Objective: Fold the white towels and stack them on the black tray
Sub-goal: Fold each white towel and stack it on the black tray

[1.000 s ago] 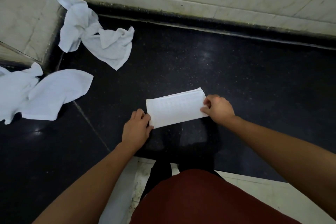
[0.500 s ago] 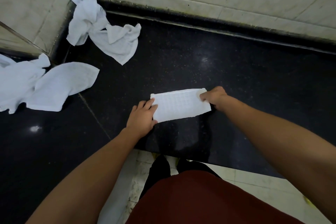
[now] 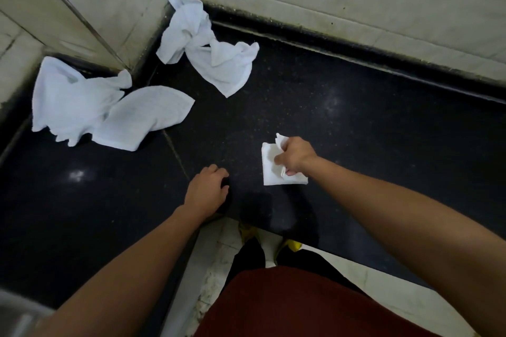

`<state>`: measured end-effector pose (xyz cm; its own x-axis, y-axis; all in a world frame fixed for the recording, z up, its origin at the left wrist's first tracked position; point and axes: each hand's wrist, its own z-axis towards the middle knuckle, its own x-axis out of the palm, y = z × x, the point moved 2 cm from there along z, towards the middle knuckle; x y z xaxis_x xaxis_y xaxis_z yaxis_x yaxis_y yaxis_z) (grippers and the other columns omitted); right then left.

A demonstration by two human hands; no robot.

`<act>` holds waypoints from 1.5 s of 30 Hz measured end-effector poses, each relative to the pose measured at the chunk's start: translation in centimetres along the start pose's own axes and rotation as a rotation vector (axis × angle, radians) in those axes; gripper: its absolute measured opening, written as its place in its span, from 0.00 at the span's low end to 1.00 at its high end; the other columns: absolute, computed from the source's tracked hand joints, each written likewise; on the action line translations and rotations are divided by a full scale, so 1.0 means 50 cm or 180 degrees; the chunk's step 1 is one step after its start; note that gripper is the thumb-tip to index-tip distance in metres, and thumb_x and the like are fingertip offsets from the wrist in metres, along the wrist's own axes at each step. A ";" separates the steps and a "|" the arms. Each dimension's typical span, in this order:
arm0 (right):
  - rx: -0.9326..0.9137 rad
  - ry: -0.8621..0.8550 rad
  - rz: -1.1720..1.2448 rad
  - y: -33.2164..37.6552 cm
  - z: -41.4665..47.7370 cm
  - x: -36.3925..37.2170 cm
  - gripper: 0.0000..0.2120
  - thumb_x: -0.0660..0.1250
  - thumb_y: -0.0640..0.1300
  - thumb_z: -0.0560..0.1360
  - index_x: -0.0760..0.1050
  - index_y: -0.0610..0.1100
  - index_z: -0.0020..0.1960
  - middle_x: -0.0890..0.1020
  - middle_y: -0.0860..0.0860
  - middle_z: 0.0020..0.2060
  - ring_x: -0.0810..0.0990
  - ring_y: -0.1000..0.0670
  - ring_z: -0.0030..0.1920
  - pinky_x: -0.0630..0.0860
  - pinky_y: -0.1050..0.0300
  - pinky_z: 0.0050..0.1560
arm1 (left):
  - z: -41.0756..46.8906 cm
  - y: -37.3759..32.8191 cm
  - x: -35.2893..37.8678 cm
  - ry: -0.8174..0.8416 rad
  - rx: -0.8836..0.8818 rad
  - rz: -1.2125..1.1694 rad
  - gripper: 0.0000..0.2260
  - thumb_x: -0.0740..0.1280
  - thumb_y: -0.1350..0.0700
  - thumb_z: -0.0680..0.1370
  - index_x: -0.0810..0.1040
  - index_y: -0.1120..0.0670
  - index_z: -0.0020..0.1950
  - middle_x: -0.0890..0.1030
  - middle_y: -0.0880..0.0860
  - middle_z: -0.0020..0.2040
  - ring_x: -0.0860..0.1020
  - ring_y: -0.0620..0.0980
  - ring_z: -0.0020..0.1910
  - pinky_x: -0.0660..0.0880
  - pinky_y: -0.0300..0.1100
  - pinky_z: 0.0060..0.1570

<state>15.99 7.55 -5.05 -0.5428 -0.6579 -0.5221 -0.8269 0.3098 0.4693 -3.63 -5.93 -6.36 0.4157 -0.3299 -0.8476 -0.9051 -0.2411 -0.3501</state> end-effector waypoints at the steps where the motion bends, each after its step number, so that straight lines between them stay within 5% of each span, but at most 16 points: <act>1: 0.0001 -0.0015 -0.0064 0.006 0.007 0.018 0.05 0.68 0.39 0.71 0.75 0.40 0.45 0.83 0.45 0.37 0.85 0.45 0.36 0.83 0.50 0.44 | -0.008 0.007 -0.002 0.0013 -0.0019 -0.0021 0.13 0.66 0.53 0.78 0.75 0.52 0.62 0.74 0.52 0.57 0.73 0.51 0.56 0.74 0.46 0.52; 7: 0.0003 -0.0178 -0.0909 0.028 0.014 0.074 0.10 0.69 0.44 0.71 0.69 0.44 0.37 0.78 0.48 0.34 0.76 0.51 0.30 0.65 0.60 0.26 | -0.034 0.028 0.000 0.0098 -0.0084 -0.0103 0.14 0.65 0.54 0.78 0.74 0.54 0.64 0.74 0.53 0.57 0.74 0.52 0.56 0.75 0.48 0.52; 12: 0.0013 0.0004 -0.0865 0.022 0.013 0.067 0.21 0.72 0.60 0.68 0.68 0.44 0.37 0.79 0.48 0.30 0.78 0.50 0.29 0.71 0.58 0.30 | -0.014 0.010 -0.002 -0.0023 0.0036 -0.0185 0.13 0.65 0.54 0.78 0.75 0.55 0.61 0.73 0.53 0.56 0.73 0.52 0.56 0.74 0.47 0.49; 16: -0.0258 -0.0499 -0.0327 -0.019 0.020 0.008 0.09 0.70 0.52 0.72 0.76 0.48 0.48 0.84 0.45 0.42 0.84 0.44 0.41 0.82 0.48 0.46 | 0.029 -0.052 -0.008 -0.0355 0.0496 -0.0062 0.13 0.63 0.54 0.79 0.76 0.56 0.62 0.73 0.53 0.60 0.71 0.52 0.59 0.74 0.46 0.50; 21: 0.0032 -0.0477 0.0515 -0.064 0.033 -0.024 0.04 0.66 0.40 0.76 0.79 0.43 0.44 0.83 0.44 0.37 0.83 0.47 0.35 0.83 0.51 0.41 | 0.083 -0.144 0.010 -0.0094 0.1168 0.0634 0.16 0.59 0.55 0.81 0.71 0.55 0.69 0.59 0.55 0.76 0.58 0.54 0.74 0.63 0.49 0.66; 26: 0.0362 -0.0250 0.1236 -0.090 0.047 -0.027 0.05 0.68 0.37 0.76 0.79 0.38 0.51 0.82 0.41 0.41 0.81 0.49 0.37 0.81 0.50 0.44 | 0.106 -0.138 0.043 0.0329 0.1128 0.0973 0.17 0.61 0.57 0.80 0.69 0.55 0.69 0.53 0.56 0.78 0.54 0.54 0.76 0.62 0.49 0.66; 30: 0.0256 -0.0609 0.0525 -0.093 0.059 -0.040 0.07 0.68 0.43 0.75 0.80 0.43 0.51 0.83 0.44 0.48 0.82 0.46 0.46 0.81 0.49 0.50 | 0.104 -0.129 0.054 0.0399 0.1165 0.0943 0.20 0.61 0.58 0.79 0.65 0.54 0.71 0.52 0.55 0.79 0.54 0.54 0.77 0.62 0.49 0.67; 34: 0.0207 -0.0920 -0.0354 -0.073 0.062 -0.055 0.18 0.68 0.51 0.74 0.74 0.48 0.63 0.79 0.47 0.58 0.78 0.43 0.57 0.75 0.52 0.54 | 0.106 -0.131 0.049 0.0443 0.1153 0.0914 0.20 0.60 0.58 0.79 0.65 0.54 0.72 0.52 0.55 0.79 0.53 0.54 0.77 0.61 0.50 0.68; 40: 0.0169 -0.0422 -0.0170 -0.059 0.069 -0.052 0.12 0.68 0.44 0.72 0.80 0.47 0.55 0.82 0.47 0.53 0.80 0.46 0.51 0.79 0.51 0.52 | 0.122 -0.138 0.018 0.0138 0.0948 0.0156 0.17 0.62 0.56 0.78 0.73 0.55 0.67 0.66 0.53 0.72 0.67 0.53 0.66 0.67 0.47 0.63; 43: -0.0060 -0.0326 -0.0060 -0.060 0.047 -0.059 0.06 0.69 0.43 0.72 0.81 0.47 0.48 0.82 0.49 0.48 0.80 0.49 0.48 0.77 0.56 0.46 | 0.157 -0.151 -0.012 -0.0117 0.0822 -0.0081 0.24 0.65 0.56 0.76 0.66 0.54 0.72 0.65 0.53 0.71 0.66 0.54 0.66 0.68 0.48 0.63; 45: -0.0314 -0.0397 -0.0101 -0.060 0.020 -0.066 0.04 0.69 0.41 0.71 0.79 0.49 0.44 0.82 0.52 0.44 0.81 0.50 0.47 0.77 0.56 0.43 | 0.186 -0.171 -0.024 0.0194 0.0797 -0.0001 0.29 0.67 0.55 0.75 0.61 0.53 0.75 0.64 0.53 0.72 0.65 0.54 0.68 0.68 0.49 0.66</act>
<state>20.12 9.46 -5.46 -0.5356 -0.5742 -0.6193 -0.8289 0.2171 0.5156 2.77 5.01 -6.04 0.4138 -0.3860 -0.8245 -0.8956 -0.0102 -0.4447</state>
